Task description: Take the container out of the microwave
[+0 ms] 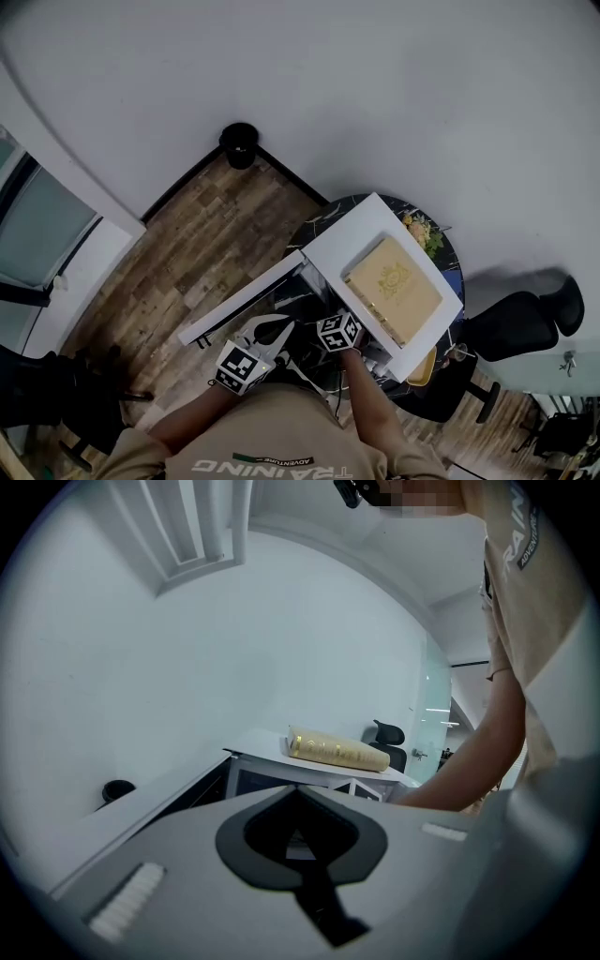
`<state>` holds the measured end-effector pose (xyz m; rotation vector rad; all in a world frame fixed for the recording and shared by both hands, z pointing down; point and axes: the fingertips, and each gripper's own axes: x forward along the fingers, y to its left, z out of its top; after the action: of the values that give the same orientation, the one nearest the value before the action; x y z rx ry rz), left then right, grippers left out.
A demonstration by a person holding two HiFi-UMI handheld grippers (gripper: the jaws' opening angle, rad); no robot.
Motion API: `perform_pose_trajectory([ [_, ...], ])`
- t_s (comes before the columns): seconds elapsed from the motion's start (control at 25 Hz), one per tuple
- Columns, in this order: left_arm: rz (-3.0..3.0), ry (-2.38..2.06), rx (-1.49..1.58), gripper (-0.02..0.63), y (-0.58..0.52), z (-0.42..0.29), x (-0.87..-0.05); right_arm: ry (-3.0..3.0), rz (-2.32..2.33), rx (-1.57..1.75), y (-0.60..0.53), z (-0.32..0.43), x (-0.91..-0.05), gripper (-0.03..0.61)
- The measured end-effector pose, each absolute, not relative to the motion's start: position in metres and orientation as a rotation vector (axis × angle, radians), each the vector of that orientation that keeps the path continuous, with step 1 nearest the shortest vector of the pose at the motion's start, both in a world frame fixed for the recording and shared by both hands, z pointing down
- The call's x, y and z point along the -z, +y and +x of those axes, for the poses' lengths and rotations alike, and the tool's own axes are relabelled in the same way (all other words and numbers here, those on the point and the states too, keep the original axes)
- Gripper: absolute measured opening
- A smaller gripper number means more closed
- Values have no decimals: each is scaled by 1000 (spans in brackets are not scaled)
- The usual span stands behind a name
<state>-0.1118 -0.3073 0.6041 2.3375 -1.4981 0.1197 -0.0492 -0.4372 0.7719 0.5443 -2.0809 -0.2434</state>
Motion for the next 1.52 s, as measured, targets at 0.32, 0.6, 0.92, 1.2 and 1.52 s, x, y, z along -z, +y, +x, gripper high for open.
perform_pose_trajectory([
  [0.32,2331,-1513,-109,8,-306,-119,-596,-2039,501,280,-440,-48,-780,9],
  [0.6,2373,-1520,-137,8,-299,-123,-583,-2044,534,291,-435,-41,-771,9],
  [0.92,2431,-1476,-134,8,-295,-124,-572,-2040,538,301,-409,-35,-757,9],
  [1.2,2474,-1401,-138,8,-278,-123,-579,-2064,534,290,-374,-35,-739,9],
  [1.52,2562,-1285,-170,8,-267,-121,-588,-2068,511,275,-332,-44,-727,9],
])
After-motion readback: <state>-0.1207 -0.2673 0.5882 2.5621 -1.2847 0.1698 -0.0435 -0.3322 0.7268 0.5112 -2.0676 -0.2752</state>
